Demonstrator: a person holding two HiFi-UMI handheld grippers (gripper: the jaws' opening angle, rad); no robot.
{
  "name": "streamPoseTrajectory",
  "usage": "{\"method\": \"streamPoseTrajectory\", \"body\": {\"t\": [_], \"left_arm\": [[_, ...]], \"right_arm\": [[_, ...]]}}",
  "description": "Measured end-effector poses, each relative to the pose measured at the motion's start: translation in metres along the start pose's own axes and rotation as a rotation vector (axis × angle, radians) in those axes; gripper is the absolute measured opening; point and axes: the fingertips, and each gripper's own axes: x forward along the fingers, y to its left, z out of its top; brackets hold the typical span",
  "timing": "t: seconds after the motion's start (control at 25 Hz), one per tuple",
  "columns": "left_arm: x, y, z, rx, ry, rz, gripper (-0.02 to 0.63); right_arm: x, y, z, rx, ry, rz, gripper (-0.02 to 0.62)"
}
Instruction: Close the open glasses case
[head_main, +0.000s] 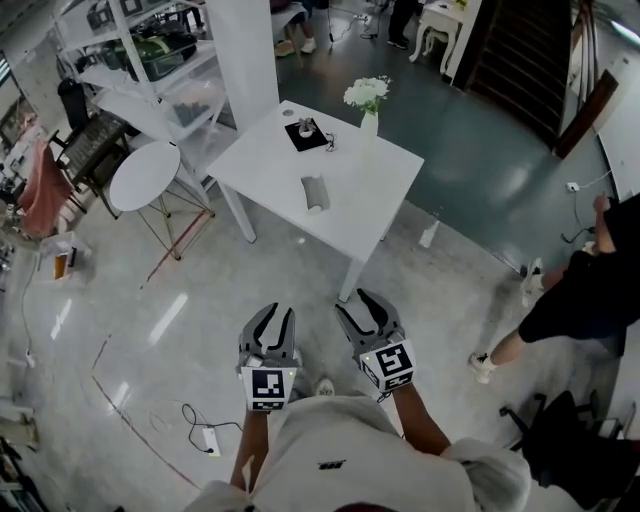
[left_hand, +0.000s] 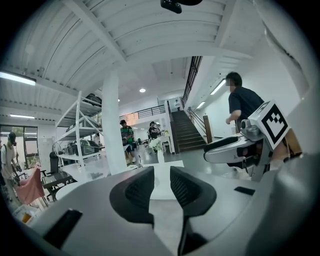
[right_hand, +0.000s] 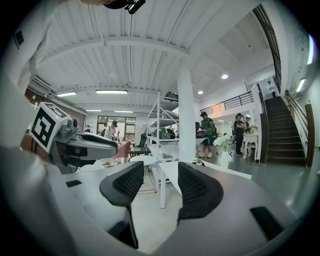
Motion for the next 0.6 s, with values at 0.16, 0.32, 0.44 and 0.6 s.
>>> {"method": "streamPoseTrajectory", "body": {"t": [0.16, 0.32, 0.44, 0.6], "left_arm": [[0.014, 0.006, -0.001, 0.001, 0.005, 0.002, 0.113], [0.028, 0.014, -0.003, 0.001, 0.009, 0.006, 0.114], [0.038, 0.024, -0.003, -0.004, 0.012, 0.003, 0.115], [0.055, 0.038, -0.002, -0.005, 0.012, -0.006, 0.115]], "right_arm": [[0.012, -0.008, -0.001, 0.005, 0.008, 0.0, 0.216], [0.026, -0.016, 0.0, -0.001, 0.014, -0.001, 0.216], [0.038, -0.022, 0.001, -0.003, 0.024, -0.004, 0.215], [0.058, -0.028, 0.006, -0.004, 0.03, -0.009, 0.213]]}}
